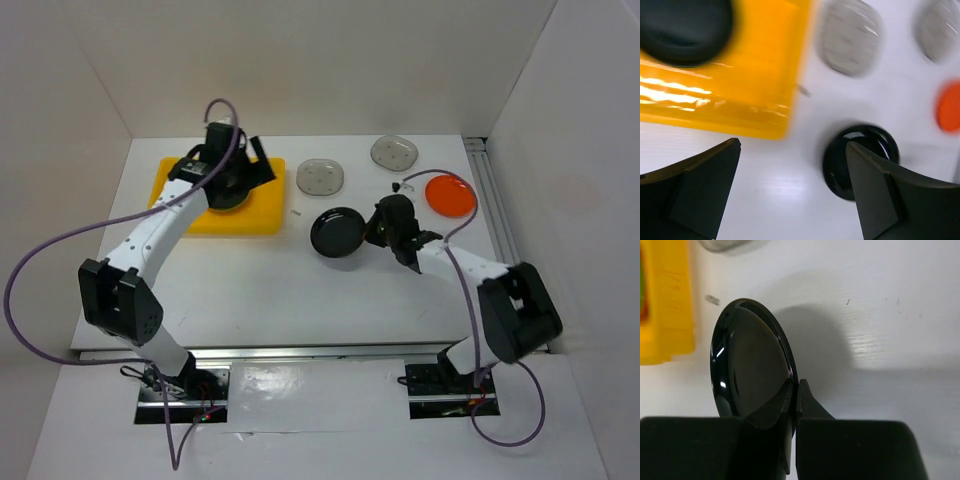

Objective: Place the plates into the plastic bin on the countertop

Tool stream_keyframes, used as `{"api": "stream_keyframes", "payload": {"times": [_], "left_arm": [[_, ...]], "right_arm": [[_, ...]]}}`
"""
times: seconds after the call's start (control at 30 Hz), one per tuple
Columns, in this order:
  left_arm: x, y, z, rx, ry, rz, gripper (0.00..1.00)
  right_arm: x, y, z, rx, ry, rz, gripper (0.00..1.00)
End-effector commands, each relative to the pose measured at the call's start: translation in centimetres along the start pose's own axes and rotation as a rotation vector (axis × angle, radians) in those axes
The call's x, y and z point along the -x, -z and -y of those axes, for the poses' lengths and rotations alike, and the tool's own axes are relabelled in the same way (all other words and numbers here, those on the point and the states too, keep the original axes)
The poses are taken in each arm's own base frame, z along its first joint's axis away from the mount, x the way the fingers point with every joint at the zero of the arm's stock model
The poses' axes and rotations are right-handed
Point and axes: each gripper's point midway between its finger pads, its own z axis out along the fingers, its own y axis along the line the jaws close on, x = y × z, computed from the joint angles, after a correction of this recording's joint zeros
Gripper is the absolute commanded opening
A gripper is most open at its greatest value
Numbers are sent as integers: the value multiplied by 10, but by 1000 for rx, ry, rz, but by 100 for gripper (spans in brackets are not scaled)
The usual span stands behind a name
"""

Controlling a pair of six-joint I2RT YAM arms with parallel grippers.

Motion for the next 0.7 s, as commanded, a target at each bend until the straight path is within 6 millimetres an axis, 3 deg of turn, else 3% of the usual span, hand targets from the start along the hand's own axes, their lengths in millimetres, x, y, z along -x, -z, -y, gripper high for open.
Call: {"api": "stream_keyframes", "payload": {"times": [0.0,0.03,0.1,0.17,0.23,0.3,0.37,0.43,0.6,0.67], "left_arm": [[-26,42,73,-204,-184,3,100],[-48,50,93,-259,-247,-33,100],[-69,64,125,-415,-310,-82,100],[-92,71,142,-472,-356,-123,100],[-102,74,147,-489,-373,-134,100],[-116,71,143,-486,-394,-165,100],[-127,73,150,-522,-420,-194,98],[-138,76,157,-567,-443,-228,94],[-145,66,156,-565,-445,-245,63],[-155,64,157,-587,-448,-281,61]], "right_arm": [[20,44,10,-48,-7,112,0],[28,63,-7,35,0,147,0],[23,79,-19,144,8,154,0],[37,107,-37,274,15,221,0],[39,120,-40,337,22,252,0],[57,139,-45,385,13,311,0],[63,143,-43,409,18,330,0],[62,147,-54,498,31,298,0],[74,151,-57,571,-6,310,0],[73,150,-59,587,-9,286,0]]}}
